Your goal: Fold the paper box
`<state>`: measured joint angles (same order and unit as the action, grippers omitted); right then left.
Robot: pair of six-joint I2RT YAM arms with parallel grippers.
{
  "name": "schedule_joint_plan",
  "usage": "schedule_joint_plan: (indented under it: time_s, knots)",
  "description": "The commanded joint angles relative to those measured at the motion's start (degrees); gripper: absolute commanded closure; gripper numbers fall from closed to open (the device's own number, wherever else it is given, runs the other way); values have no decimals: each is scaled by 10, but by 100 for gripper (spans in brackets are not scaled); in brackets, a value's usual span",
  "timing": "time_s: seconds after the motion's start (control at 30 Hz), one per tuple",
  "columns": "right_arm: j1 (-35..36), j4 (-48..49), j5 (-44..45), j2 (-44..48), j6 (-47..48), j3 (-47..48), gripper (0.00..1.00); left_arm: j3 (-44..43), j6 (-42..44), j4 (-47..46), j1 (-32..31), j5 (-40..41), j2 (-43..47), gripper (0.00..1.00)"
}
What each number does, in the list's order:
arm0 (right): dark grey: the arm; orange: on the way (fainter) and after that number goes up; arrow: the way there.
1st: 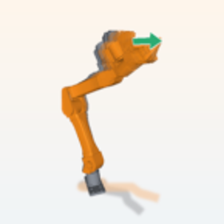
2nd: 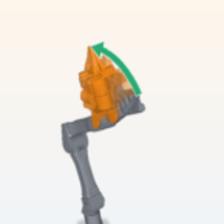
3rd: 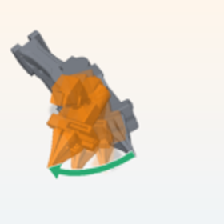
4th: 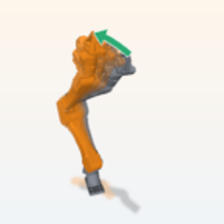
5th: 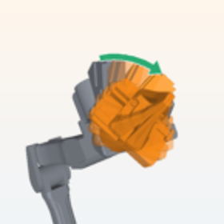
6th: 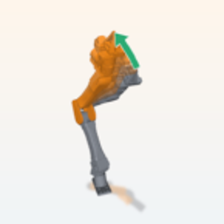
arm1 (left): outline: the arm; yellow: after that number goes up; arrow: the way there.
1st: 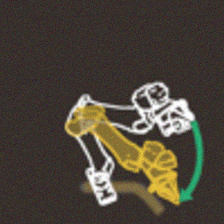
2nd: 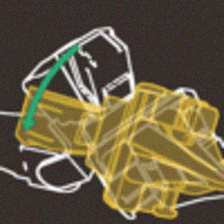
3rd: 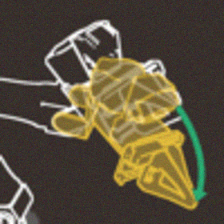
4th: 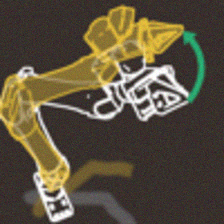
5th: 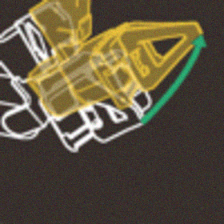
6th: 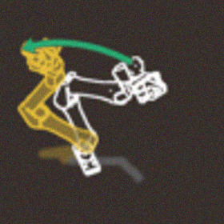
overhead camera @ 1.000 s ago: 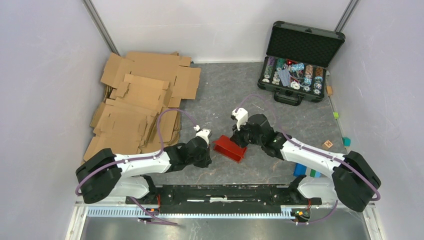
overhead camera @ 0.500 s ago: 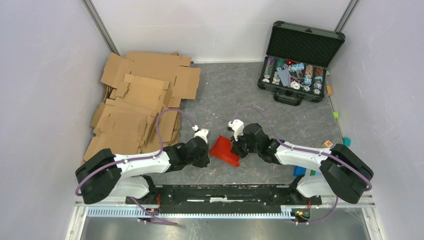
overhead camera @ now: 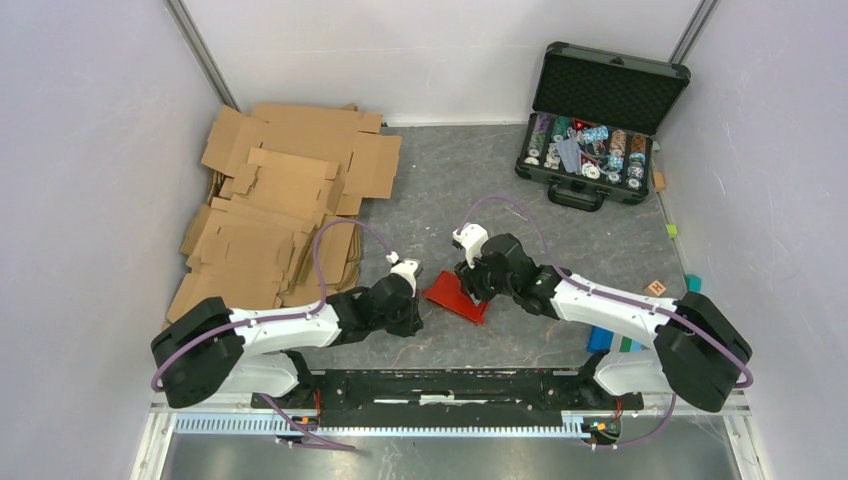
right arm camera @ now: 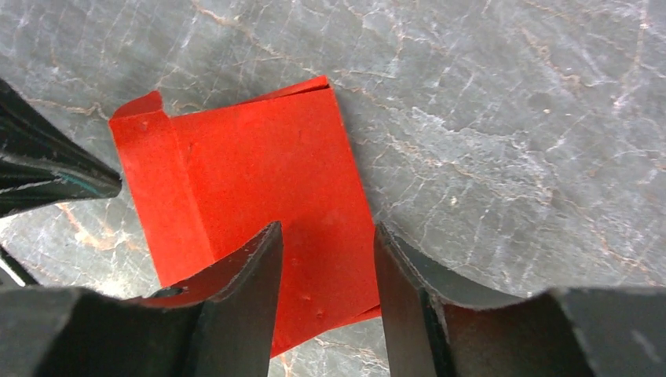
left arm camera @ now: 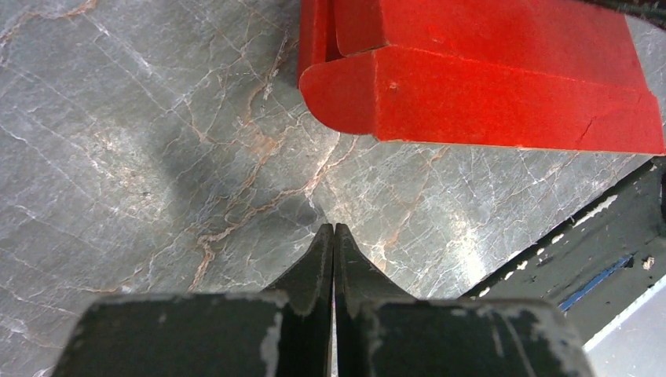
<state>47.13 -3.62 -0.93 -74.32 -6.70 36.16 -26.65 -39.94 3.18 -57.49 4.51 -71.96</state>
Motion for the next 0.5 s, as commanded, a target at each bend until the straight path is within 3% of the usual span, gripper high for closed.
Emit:
schedule_joint_plan:
  time_s: [0.0, 0.1, 0.3, 0.47]
  knots:
    - [-1, -8, 45, -3, 15, 24, 50, 6, -15, -28, 2, -3, 2, 98]
    - [-4, -7, 37, -17, 21, 30, 56, 6, -16, -31, 2, -7, -1, 98]
    - [-4, -2, -3, -37, 22, 11, 47, 8, -24, -54, 2, -10, -15, 98]
    - [-4, -1, 5, -60, 22, -3, 51, 11, -39, -85, 2, -17, -36, 98]
